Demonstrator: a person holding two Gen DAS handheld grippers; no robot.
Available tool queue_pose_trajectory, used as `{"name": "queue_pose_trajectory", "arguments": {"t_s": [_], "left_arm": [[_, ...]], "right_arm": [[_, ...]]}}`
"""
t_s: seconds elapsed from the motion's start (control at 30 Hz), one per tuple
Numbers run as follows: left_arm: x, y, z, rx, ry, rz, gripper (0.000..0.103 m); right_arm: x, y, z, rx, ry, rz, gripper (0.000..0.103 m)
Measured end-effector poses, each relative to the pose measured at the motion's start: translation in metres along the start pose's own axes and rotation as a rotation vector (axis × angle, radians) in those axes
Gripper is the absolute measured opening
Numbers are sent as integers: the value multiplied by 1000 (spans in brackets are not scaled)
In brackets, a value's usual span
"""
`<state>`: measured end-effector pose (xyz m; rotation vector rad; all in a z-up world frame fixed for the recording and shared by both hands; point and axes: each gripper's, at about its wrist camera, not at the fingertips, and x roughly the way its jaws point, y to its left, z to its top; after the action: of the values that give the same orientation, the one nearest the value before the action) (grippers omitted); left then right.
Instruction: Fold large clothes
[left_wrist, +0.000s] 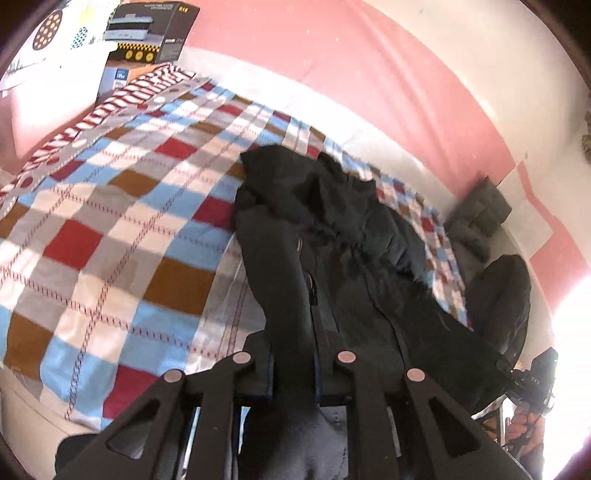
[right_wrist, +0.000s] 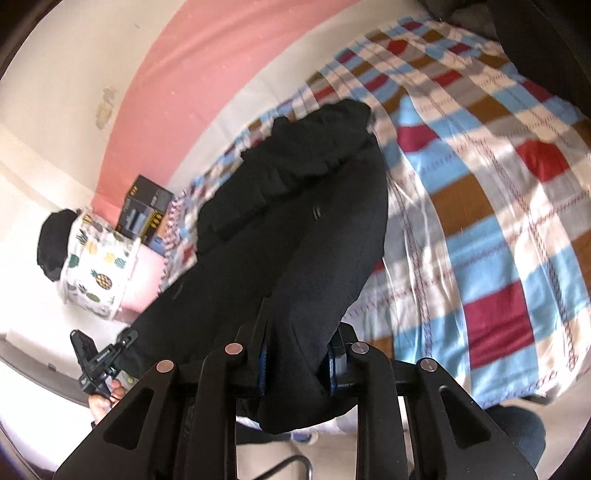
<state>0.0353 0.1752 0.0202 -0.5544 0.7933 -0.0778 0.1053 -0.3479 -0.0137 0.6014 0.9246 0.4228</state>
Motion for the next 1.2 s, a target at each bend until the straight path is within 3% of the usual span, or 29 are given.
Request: {"name": "queue_pose_trajectory", "arguments": {"t_s": [0.27,0.5,0.83,1.2], "left_arm": [[-3,-9,61,-30,-88,-67,15],[28,-27,133,-29,-144,-85,15],[108,-46,222,-14,-115,-33,15],[237,-31,280,-55,-14,86,16]], "right_arm": [[-11,23,60,-17,-108,50,23],[7,45,132,-53,-171,57,23],[71,55,225,-53,-186,24,23],[182,34,310,-5,-101,-92,23]]}}
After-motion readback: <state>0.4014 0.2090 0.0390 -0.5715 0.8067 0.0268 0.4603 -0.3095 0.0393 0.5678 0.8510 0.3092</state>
